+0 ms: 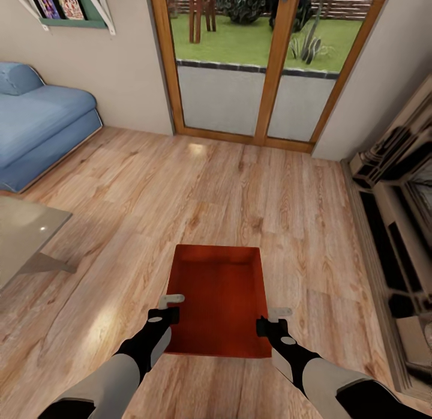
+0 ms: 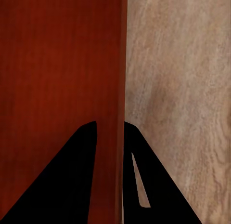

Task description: Move the two storage containers from the living room to the garage. In the garage, place one container on the floor and stack the other container on top of it (either order is fine).

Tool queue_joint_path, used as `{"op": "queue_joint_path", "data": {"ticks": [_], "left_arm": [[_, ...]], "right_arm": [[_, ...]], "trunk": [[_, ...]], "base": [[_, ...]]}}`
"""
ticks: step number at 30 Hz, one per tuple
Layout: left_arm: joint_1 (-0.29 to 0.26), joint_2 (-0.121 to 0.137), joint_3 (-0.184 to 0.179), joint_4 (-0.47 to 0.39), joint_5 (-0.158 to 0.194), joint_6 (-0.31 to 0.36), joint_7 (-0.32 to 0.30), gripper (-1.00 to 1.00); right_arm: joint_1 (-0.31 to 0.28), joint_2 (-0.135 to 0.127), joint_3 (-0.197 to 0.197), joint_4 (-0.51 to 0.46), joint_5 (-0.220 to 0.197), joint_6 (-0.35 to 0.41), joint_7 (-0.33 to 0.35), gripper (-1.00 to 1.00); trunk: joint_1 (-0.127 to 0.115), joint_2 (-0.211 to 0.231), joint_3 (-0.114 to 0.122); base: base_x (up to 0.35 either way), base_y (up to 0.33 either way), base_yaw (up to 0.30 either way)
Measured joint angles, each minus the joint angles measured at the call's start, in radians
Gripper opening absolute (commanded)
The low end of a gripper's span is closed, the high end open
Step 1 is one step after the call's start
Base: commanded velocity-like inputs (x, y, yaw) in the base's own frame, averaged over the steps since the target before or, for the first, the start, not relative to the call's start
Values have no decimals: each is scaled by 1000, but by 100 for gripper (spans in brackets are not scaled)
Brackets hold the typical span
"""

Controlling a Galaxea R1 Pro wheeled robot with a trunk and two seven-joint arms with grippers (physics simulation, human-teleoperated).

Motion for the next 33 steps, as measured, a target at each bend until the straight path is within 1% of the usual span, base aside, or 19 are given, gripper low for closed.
{"op": "queue_joint_path", "data": {"ticks": [11,16,21,27,33], "left_arm": [[0,-4,12,0,-12,0,-3,-100],[0,-2,5,2,-2,-1,0,-100],[0,-2,5,5,-2,-1,0,-100],[0,-6,10,5,-7,-1,2,-100],[0,-6,6,2,-5,-1,3,-100]], "right_arm": [[0,-4,-5,-3,7,1,4,-100],[-1,-2,1,-1,1,2,3,-100],[-1,-2,1,0,2,5,3,-100],[-1,-6,-7,-2,14,7,5,-100],[-1,-6,-10,-2,16,6,5,-100]], "trunk": [[-42,77,34],[-61,112,50],[-81,147,66],[-104,189,85],[-127,231,103]], "base": [[0,0,0],[0,0,0],[0,0,0],[0,0,0],[0,0,0]]}}
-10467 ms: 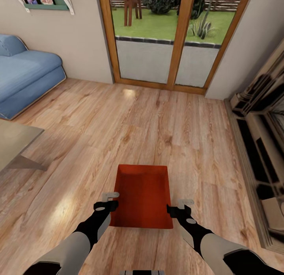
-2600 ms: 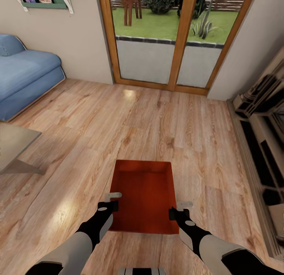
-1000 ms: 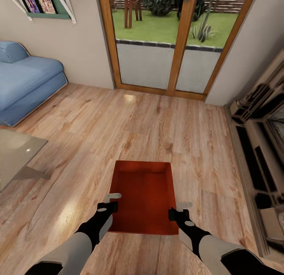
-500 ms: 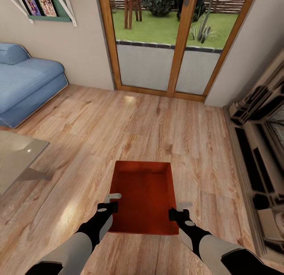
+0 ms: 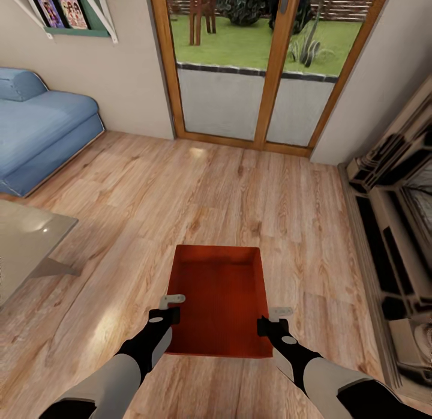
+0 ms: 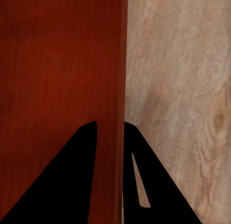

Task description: Move the two storage containers from the living room to the garage. In the garage, place one container on the floor and stack the other container on top of it (either order is fine).

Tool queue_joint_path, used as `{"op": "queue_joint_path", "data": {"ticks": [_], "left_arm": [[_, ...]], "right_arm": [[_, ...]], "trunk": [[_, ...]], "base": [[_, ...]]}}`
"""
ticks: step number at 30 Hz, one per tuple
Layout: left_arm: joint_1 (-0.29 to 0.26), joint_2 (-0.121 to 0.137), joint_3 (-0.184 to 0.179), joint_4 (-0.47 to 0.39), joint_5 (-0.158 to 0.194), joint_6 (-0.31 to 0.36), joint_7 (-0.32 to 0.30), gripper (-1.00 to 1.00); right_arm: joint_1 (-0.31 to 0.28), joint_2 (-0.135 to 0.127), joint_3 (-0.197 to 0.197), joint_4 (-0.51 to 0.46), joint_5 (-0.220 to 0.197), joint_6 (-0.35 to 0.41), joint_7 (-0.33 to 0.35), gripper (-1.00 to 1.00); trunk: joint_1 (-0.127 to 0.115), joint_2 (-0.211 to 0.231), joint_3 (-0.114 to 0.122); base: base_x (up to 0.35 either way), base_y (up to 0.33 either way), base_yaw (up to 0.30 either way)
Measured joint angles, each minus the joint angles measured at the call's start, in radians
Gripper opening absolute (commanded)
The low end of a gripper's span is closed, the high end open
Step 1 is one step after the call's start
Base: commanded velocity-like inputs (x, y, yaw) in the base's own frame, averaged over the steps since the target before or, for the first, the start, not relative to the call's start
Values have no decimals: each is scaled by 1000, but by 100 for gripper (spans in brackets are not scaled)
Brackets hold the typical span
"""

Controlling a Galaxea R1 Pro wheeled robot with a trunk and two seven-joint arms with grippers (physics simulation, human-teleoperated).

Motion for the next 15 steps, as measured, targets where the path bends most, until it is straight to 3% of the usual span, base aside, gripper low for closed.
{"op": "queue_joint_path", "data": {"ticks": [15], "left_arm": [[0,1,-3,0,5,0,1,-100]], "right_arm": [[0,1,2,3,-4,-3,1,-100]], "trunk": [[-58,105,52]], "base": [[0,0,0]]}}
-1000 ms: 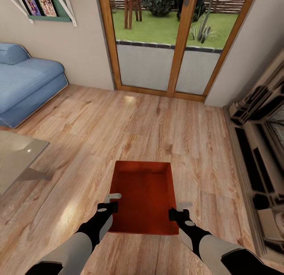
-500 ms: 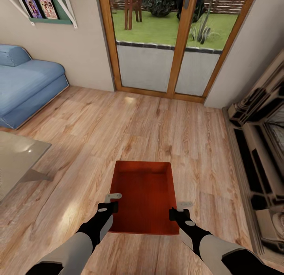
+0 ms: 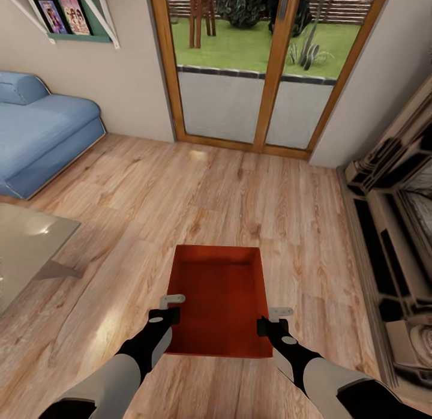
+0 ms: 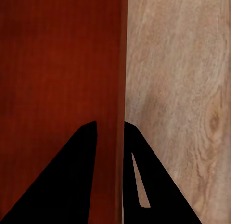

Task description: Move the two storage containers from the living room to the garage. In the garage, place one container on the floor and stack the other container on top of it (either order is fine).

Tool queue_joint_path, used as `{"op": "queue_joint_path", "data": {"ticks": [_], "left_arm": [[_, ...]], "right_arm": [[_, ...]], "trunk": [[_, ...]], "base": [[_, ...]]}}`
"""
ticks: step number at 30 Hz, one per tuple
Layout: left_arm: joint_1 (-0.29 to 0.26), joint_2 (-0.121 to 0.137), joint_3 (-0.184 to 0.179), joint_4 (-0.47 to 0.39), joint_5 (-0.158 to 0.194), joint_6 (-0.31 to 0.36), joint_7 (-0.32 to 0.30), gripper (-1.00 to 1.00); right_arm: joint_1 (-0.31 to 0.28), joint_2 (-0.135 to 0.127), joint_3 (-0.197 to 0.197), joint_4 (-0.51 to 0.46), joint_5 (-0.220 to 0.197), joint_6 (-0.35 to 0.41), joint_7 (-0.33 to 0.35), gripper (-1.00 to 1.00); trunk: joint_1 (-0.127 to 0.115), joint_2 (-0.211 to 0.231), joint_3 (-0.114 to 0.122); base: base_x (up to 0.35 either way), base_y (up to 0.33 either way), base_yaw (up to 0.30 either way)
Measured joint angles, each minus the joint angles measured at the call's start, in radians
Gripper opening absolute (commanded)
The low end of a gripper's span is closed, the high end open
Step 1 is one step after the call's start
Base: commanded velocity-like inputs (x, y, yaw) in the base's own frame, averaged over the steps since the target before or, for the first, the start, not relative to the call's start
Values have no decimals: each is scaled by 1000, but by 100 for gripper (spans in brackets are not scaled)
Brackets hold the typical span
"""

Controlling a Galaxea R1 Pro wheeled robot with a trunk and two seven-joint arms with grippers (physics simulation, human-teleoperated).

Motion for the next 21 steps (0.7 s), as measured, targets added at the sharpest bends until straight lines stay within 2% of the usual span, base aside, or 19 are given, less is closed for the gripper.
{"op": "queue_joint_path", "data": {"ticks": [8,21], "left_arm": [[1,1,-7,-5,10,1,3,-100],[0,0,-3,-3,4,1,2,-100]], "right_arm": [[-1,0,-5,-3,6,1,0,-100],[0,-1,-4,-1,5,1,0,-100]], "trunk": [[-31,56,38],[-81,147,99]], "base": [[0,0,0],[0,0,0]]}}
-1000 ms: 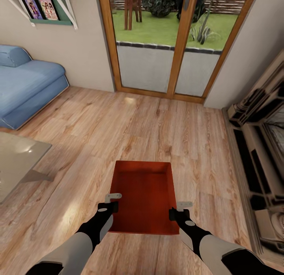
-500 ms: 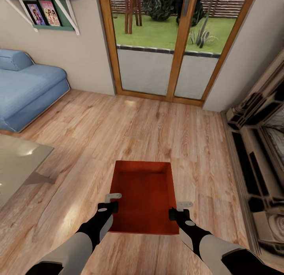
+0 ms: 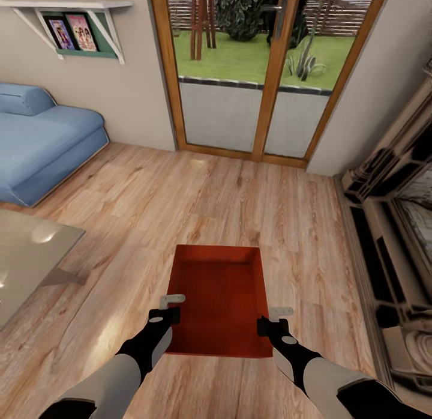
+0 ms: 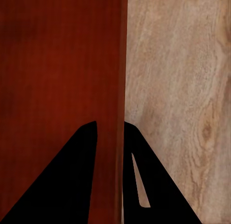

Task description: Move the two storage containers from the living room to the garage. In the garage, place one container on the floor and stack the other container on top of it (either order is fine).

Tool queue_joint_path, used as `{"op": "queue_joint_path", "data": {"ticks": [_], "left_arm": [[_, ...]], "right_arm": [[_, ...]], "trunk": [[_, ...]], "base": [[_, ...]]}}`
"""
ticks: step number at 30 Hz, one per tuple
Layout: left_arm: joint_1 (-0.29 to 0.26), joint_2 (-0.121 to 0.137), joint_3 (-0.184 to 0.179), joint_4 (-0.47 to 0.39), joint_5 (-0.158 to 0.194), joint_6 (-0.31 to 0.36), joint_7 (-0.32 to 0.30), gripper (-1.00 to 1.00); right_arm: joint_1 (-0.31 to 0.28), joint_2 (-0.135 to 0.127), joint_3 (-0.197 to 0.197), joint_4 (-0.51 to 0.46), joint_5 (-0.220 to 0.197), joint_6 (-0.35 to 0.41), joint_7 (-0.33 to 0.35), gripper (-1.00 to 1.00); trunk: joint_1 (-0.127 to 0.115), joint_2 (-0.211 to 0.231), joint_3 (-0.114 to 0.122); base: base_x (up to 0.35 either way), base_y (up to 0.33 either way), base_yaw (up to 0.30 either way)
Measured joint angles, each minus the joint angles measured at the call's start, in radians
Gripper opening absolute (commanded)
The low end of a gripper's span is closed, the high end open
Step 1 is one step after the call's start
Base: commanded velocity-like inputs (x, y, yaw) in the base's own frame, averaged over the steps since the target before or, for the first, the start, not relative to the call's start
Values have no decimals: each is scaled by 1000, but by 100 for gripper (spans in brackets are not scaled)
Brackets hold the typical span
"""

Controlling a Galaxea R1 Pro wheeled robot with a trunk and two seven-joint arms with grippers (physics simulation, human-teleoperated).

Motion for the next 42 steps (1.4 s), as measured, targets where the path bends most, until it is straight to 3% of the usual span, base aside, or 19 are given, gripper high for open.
{"op": "queue_joint_path", "data": {"ticks": [5,42], "left_arm": [[0,0,-1,-1,2,0,1,-100],[1,-1,-3,-5,8,1,4,-100]], "right_arm": [[0,0,-1,0,1,0,0,-100],[0,-1,-7,-2,9,0,1,-100]], "trunk": [[-19,35,24],[-19,35,82]], "base": [[0,0,0],[0,0,0]]}}
